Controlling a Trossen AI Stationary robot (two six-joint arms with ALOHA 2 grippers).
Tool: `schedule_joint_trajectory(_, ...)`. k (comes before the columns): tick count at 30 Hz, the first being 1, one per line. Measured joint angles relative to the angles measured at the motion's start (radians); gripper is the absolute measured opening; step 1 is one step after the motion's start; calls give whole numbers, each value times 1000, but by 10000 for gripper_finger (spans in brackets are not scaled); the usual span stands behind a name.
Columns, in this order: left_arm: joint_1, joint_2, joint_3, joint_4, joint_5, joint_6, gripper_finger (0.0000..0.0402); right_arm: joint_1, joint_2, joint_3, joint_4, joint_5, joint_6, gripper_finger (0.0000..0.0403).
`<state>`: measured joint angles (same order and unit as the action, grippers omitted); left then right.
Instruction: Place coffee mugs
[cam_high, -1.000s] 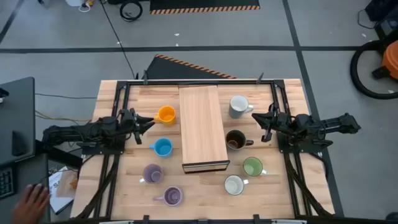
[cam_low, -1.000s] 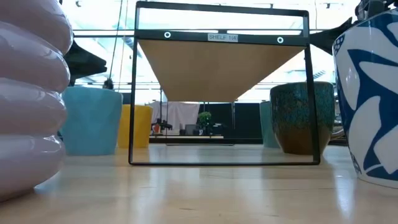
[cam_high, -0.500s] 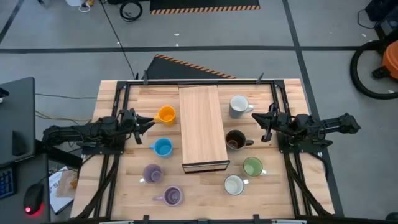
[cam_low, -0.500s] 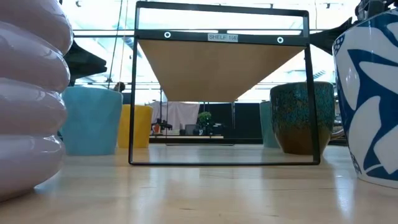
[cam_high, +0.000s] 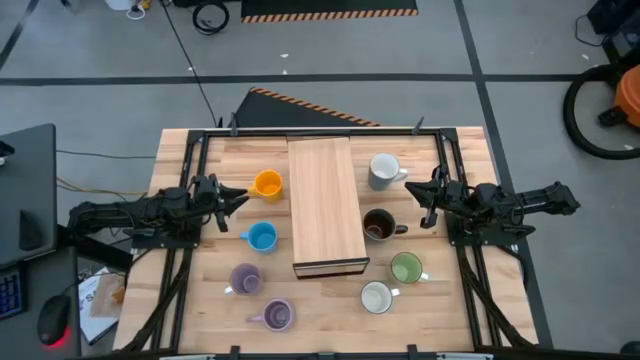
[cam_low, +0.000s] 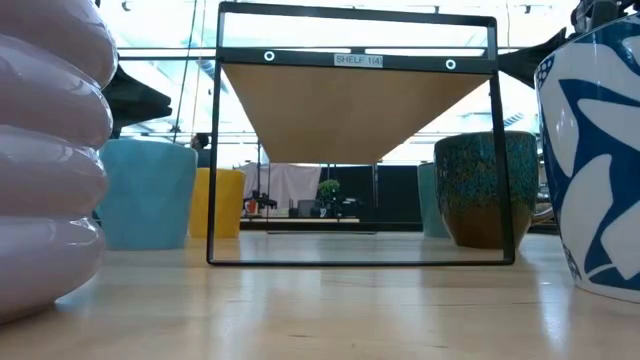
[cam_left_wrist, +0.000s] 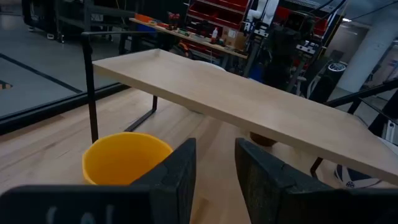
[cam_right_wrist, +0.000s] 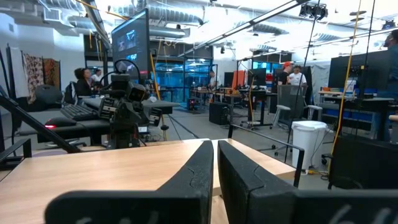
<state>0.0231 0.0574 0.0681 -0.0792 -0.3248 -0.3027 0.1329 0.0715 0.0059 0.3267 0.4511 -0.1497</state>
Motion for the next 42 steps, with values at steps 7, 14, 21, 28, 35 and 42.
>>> schedule_joint_trajectory(7,0,0,0,0,0,0,117,0,0,0,0,0,0,29)
schedule_joint_trajectory(14,0,0,0,0,0,0,117,0,0,0,0,0,0,29)
schedule_joint_trajectory(21,0,0,0,25,0,-322,117,0,0,0,0,0,0,29)
schedule_joint_trajectory(28,0,1,0,25,-41,-607,117,0,0,0,0,0,0,29)
schedule_joint_trajectory(35,0,1,0,140,-33,-649,117,0,0,0,0,0,0,29)
schedule_joint_trajectory(42,0,1,0,478,59,-558,117,0,0,0,0,0,0,29)
